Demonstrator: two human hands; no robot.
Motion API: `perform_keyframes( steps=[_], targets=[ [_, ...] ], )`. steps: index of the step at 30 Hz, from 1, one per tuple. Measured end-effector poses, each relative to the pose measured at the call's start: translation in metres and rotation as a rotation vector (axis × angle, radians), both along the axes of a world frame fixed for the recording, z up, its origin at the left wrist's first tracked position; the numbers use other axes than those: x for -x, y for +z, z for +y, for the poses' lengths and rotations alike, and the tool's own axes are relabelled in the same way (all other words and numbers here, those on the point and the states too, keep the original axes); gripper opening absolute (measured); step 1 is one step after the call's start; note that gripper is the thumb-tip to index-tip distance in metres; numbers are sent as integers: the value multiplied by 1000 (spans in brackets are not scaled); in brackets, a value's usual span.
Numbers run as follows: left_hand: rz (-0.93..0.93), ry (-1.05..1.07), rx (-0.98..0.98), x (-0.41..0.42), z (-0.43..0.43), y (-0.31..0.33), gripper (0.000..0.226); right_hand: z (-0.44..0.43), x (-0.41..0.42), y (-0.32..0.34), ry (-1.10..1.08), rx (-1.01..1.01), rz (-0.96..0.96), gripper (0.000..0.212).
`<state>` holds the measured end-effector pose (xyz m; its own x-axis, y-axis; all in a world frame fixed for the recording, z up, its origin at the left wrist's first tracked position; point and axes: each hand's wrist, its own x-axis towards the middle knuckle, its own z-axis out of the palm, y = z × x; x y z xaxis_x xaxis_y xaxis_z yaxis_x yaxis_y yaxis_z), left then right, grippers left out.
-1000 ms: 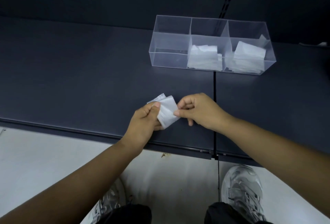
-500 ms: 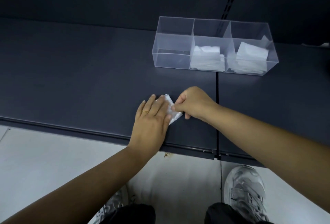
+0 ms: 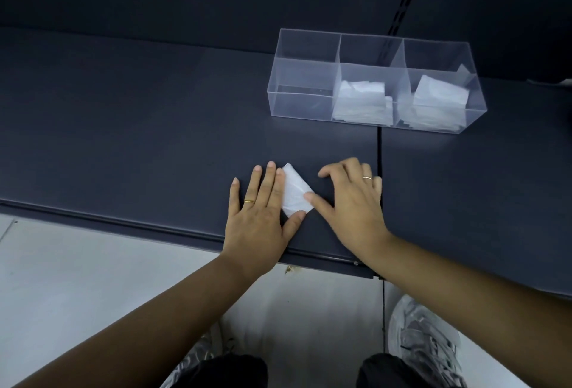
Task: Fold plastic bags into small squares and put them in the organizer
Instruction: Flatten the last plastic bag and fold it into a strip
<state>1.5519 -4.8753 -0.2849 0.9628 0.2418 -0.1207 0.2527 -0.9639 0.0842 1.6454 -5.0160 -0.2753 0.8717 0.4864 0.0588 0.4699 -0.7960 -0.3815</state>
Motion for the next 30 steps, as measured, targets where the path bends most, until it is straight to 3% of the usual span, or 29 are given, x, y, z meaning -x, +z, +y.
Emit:
perform_keyframes(
  steps=[7,15,18,22,23,27,30],
  targets=[
    [61,58,-34,-3,1,1,91,-1,-2,0,-47,-64,-8,10],
    [92,157,-9,1,-8,3,96,24,5,16,27,-84,221,19],
    [17,216,292,-1,2,12,102,22,-2,30,51,-251,401,19],
    [-61,276,992,-15,34,45,120,6,-12,50,296,-264,397,26],
    [-36,252,1080,-20,40,51,108,3,-14,55,335,-280,406,27],
    [-103,185,1330,-39,37,60,23,-9,-31,66,267,-403,534,34],
    [-211,186,1354,-49,31,63,5,-20,-47,71,72,-531,681,11]
  ],
)
